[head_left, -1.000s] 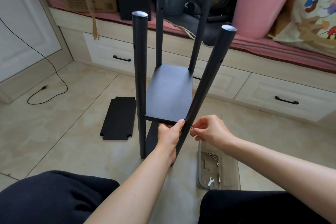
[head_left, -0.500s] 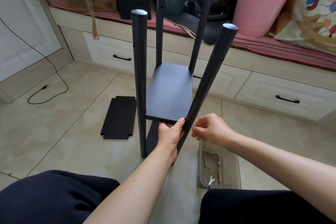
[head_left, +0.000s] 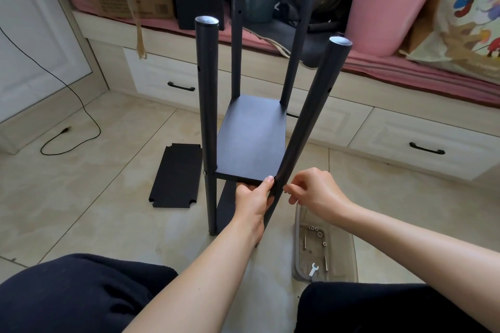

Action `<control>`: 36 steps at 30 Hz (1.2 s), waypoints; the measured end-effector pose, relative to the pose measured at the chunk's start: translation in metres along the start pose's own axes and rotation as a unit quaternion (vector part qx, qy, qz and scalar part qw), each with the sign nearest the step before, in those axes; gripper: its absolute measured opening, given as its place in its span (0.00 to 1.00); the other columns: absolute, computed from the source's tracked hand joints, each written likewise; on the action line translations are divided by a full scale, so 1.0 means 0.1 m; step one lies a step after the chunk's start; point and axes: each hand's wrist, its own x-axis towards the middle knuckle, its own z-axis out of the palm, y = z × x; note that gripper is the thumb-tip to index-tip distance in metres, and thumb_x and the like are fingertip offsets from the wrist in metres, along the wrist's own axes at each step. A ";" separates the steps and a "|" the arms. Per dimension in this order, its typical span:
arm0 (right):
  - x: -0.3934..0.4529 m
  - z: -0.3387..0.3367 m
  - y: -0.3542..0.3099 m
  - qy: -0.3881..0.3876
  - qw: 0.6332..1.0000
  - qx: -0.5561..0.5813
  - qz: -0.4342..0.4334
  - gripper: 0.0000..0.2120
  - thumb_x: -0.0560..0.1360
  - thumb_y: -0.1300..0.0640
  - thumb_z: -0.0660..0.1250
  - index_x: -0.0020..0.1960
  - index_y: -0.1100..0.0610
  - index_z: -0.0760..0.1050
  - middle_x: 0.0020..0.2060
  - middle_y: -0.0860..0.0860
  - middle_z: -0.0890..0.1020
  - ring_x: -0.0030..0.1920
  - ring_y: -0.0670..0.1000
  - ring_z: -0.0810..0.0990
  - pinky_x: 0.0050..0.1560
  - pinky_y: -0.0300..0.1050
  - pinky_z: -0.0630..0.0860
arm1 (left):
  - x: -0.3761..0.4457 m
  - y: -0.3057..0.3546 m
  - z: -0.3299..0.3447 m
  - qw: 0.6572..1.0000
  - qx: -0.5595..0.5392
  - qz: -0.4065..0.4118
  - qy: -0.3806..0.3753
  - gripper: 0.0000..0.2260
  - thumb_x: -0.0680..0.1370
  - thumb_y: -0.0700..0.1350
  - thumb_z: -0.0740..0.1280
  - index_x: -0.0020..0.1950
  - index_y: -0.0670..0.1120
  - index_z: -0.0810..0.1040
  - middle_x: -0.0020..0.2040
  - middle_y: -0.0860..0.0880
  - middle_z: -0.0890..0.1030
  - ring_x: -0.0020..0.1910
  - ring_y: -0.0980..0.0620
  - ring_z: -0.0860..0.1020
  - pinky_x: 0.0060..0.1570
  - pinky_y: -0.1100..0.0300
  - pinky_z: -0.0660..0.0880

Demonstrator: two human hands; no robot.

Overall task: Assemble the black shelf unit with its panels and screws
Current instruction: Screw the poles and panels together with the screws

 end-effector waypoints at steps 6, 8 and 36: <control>-0.04 -0.01 0.00 -0.023 1.000 0.000 -0.002 0.06 0.77 0.58 0.69 0.41 0.55 0.81 0.34 0.46 0.85 0.37 0.44 0.82 0.48 0.47 0.81 | -0.02 0.02 0.01 1.000 -0.012 -0.001 -0.004 0.16 0.79 0.40 0.71 0.65 0.41 0.73 0.55 0.44 0.83 0.50 0.49 0.84 0.45 0.59 0.79; -0.03 -0.02 0.01 -0.017 1.000 -0.003 -0.005 0.07 0.78 0.57 0.68 0.42 0.54 0.81 0.34 0.45 0.84 0.37 0.44 0.82 0.48 0.49 0.81 | -0.02 0.02 0.01 1.000 -0.010 0.000 -0.003 0.16 0.79 0.40 0.71 0.65 0.41 0.73 0.56 0.44 0.83 0.50 0.49 0.84 0.44 0.60 0.79; -0.03 0.00 -0.04 -0.013 0.994 -0.105 -0.004 0.08 0.78 0.49 0.68 0.45 0.52 0.79 0.40 0.46 0.84 0.44 0.49 0.82 0.48 0.52 0.80 | -0.07 0.06 0.04 0.999 -0.037 -0.021 0.002 0.16 0.80 0.39 0.70 0.66 0.41 0.71 0.57 0.42 0.83 0.52 0.47 0.84 0.44 0.59 0.80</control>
